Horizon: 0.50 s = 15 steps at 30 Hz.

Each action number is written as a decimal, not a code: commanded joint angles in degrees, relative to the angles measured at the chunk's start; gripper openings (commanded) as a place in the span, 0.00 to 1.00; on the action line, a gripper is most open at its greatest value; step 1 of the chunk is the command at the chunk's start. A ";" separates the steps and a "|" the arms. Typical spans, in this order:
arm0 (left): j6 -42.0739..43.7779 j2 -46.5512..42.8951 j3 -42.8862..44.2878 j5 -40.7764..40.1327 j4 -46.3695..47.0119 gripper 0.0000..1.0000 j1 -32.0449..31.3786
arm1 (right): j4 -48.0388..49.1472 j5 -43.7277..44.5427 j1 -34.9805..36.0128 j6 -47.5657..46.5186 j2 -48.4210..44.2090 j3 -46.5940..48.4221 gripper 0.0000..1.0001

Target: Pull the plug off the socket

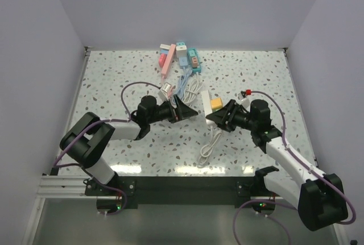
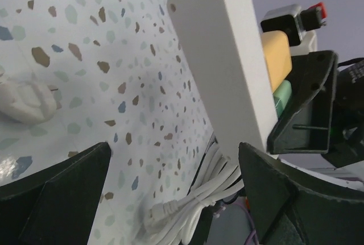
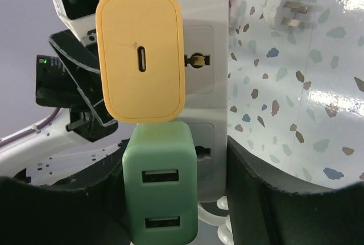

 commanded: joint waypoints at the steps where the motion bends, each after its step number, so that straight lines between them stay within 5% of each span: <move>1: -7.07 0.33 1.36 -2.85 15.07 1.00 -0.87 | 6.77 -4.22 -0.03 4.05 -0.26 0.52 0.00; 15: -9.88 6.82 4.08 -4.00 24.21 1.00 -3.51 | 16.34 -10.72 0.05 6.94 4.30 0.26 0.00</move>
